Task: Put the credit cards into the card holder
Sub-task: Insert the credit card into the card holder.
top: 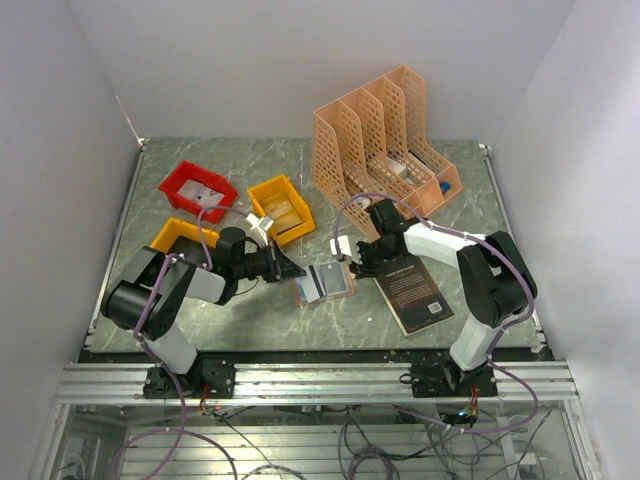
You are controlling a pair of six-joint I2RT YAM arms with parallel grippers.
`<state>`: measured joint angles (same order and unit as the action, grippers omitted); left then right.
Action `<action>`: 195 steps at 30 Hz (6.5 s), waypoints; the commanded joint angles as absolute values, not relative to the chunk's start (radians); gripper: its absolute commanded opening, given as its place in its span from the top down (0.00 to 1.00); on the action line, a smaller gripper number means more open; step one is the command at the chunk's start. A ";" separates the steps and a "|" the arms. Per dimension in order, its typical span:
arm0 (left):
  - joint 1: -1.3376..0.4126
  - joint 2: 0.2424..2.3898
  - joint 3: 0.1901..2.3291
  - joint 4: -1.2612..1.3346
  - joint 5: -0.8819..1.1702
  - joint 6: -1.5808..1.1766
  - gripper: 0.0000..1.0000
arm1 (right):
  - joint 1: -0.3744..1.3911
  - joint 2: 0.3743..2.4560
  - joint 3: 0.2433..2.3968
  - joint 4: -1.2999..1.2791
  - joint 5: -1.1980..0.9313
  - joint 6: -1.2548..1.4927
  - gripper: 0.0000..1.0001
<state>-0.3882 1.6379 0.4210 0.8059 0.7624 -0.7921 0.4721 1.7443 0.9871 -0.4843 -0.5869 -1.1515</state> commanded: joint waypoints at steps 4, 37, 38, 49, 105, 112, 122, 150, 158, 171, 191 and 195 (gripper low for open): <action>-0.348 1.630 0.408 0.825 0.738 -0.781 0.93 | 0.519 1.793 1.034 -0.482 -0.597 -1.138 0.75; -0.290 1.666 0.350 1.023 0.805 -0.903 0.93 | 0.543 1.809 1.045 -0.489 -0.594 -1.137 0.78; -0.290 1.666 0.353 1.007 0.801 -0.893 0.93 | 0.543 1.808 1.045 -0.491 -0.593 -1.136 0.79; -0.290 1.658 0.385 0.843 0.766 -0.805 0.93 | 0.546 1.812 1.048 -0.492 -0.591 -1.137 0.79; -0.337 1.642 0.460 0.597 0.668 -0.699 0.93 | 0.573 1.813 1.051 -0.495 -0.603 -1.131 0.79; -0.337 1.626 0.496 0.539 0.645 -0.666 0.93 | 0.578 1.815 1.051 -0.495 -0.602 -1.130 0.79; -0.337 1.642 0.518 0.559 0.646 -0.672 0.93 | 0.580 1.815 1.051 -0.497 -0.603 -1.132 0.79; -0.335 1.627 0.541 0.519 0.615 -0.643 0.93 | 0.584 1.817 1.052 -0.502 -0.603 -1.135 0.79; -0.335 1.641 0.543 0.538 0.615 -0.644 0.93 | 0.586 1.819 1.052 -0.502 -0.601 -1.134 0.79; -0.338 1.665 0.506 0.638 0.634 -0.692 0.93 | 0.588 1.820 1.054 -0.504 -0.602 -1.138 0.79; -0.369 1.633 0.497 0.511 0.652 -0.696 0.93 | 0.593 1.821 1.055 -0.508 -0.599 -1.139 0.79; -0.382 1.644 0.509 0.486 0.639 -0.711 0.93 | 0.594 1.821 1.055 -0.509 -0.597 -1.139 0.79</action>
<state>-0.3637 1.6459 0.4908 0.5396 0.6403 -0.7158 0.5785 1.7977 1.0496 -0.4805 -0.5892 -1.1374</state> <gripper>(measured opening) 0.078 0.214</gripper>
